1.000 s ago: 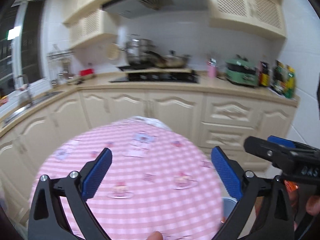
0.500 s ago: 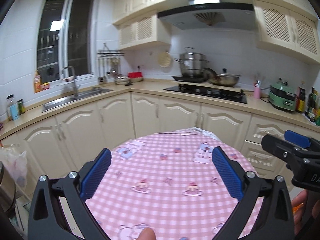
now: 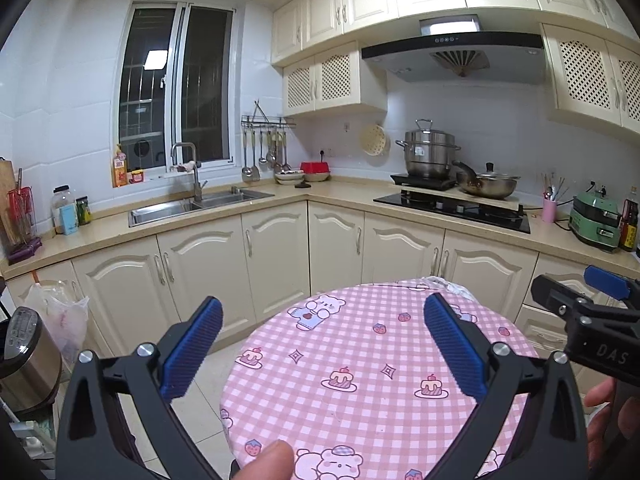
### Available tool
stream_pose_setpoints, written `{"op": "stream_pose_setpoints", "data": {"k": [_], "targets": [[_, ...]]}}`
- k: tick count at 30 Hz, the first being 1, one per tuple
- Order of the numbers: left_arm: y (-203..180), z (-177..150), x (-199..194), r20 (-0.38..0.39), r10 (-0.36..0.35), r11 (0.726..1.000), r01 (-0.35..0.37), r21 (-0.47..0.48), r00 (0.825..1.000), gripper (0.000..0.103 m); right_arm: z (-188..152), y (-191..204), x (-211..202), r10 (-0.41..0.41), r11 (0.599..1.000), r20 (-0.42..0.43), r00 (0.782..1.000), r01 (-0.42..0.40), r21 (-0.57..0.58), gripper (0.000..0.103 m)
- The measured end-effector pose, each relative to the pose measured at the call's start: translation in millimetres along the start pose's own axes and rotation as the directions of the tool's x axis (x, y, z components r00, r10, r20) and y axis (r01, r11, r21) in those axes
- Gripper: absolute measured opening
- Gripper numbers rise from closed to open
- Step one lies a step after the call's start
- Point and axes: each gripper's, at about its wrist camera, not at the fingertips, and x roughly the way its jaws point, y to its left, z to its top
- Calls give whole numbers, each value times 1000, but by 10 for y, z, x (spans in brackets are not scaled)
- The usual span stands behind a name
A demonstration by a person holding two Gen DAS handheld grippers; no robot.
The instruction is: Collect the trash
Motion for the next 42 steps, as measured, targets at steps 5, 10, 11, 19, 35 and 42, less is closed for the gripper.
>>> {"op": "stream_pose_setpoints", "data": {"k": [5, 10, 11, 19, 35, 42], "targets": [[0, 5, -63, 15, 4, 1000, -4, -4, 1000, 99, -7, 50, -61, 5, 1000, 10, 1000, -5, 1, 97], [-16, 5, -123, 30, 3, 1000, -3, -4, 1000, 99, 16, 109, -84, 11, 1000, 22, 1000, -11, -7, 97], [-13, 8, -129, 31, 4, 1000, -3, -5, 1000, 99, 22, 116, -91, 13, 1000, 23, 1000, -12, -8, 97], [2, 12, -186, 36, 1, 1000, -1, -18, 999, 99, 52, 135, -111, 23, 1000, 31, 999, -23, -5, 97], [27, 41, -185, 36, -1, 999, 2, -37, 999, 99, 95, 187, -124, 30, 1000, 42, 999, -30, -10, 97], [21, 43, -228, 62, -4, 999, 6, -34, 998, 99, 94, 183, -129, 31, 999, 42, 999, -30, -10, 97]]}}
